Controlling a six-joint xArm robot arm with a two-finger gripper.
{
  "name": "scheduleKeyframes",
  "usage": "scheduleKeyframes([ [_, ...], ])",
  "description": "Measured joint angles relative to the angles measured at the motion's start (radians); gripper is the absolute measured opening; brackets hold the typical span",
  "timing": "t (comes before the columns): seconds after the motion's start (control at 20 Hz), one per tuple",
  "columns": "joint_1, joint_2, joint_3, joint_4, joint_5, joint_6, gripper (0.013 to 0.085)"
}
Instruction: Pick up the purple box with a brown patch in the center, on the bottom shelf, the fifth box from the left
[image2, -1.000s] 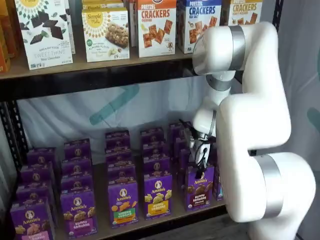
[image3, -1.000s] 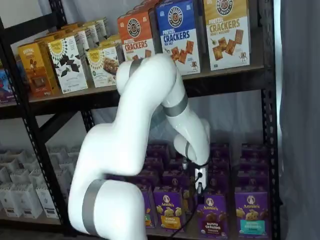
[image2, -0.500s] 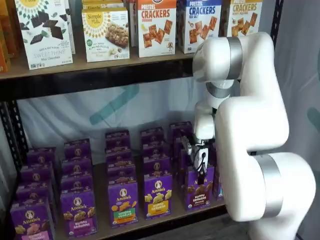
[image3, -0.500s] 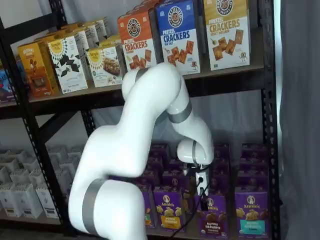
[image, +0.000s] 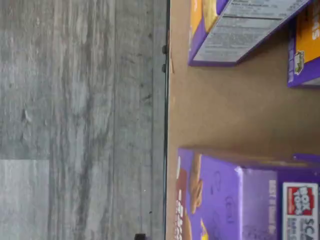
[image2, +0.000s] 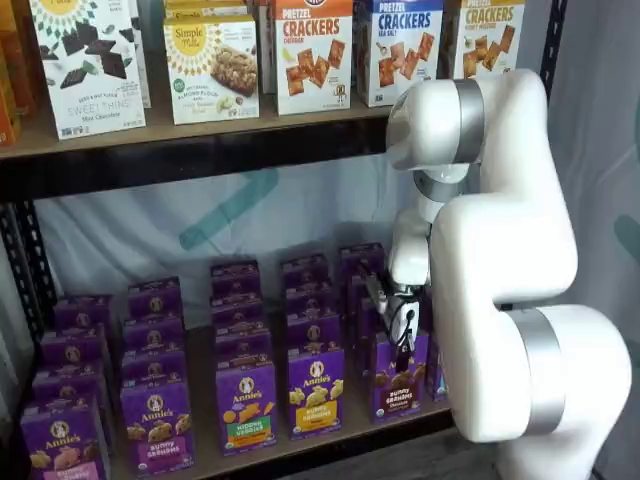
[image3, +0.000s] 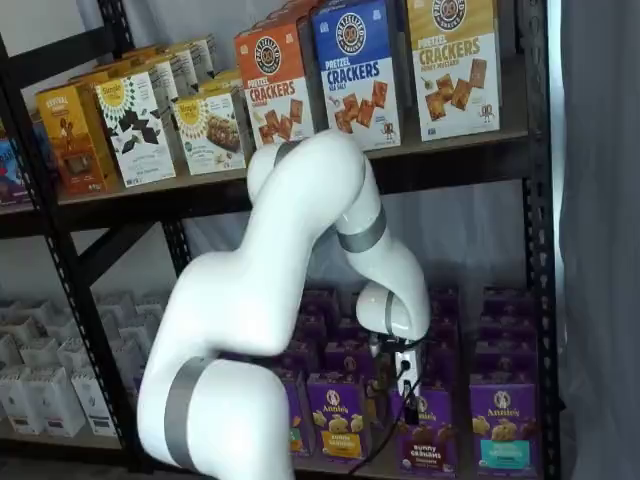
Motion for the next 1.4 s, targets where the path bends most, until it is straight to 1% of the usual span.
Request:
scheduleKeyframes([
  [0.1, -0.001, -0.007, 0.011, 0.041, -0.019, -0.039, 0.069],
  [0.15, -0.002, -0.009, 0.013, 0.047, -0.021, -0.046, 0.069],
  [0.25, -0.005, -0.016, 0.018, 0.047, -0.018, -0.049, 0.061],
  [0.4, -0.008, -0.022, 0.024, 0.027, -0.021, -0.034, 0.061],
  [0.65, -0.005, -0.025, 0.034, 0.024, -0.038, -0.029, 0.061],
  [0.8, 0.0, -0.017, 0.033, -0.006, -0.045, 0.004, 0.061],
  [0.95, 0.007, -0.003, 0.026, -0.021, -0.056, 0.024, 0.061],
  [1.15, 0.014, 0.017, 0.007, -0.003, -0.054, 0.014, 0.061],
  [1.2, 0.014, 0.02, 0.002, -0.002, -0.05, 0.014, 0.057],
  [1.25, 0.014, 0.023, -0.002, -0.003, -0.047, 0.015, 0.057],
  [1.35, 0.014, 0.027, -0.009, -0.012, -0.041, 0.023, 0.049],
  [1.4, 0.014, 0.028, -0.012, -0.017, -0.039, 0.028, 0.049],
])
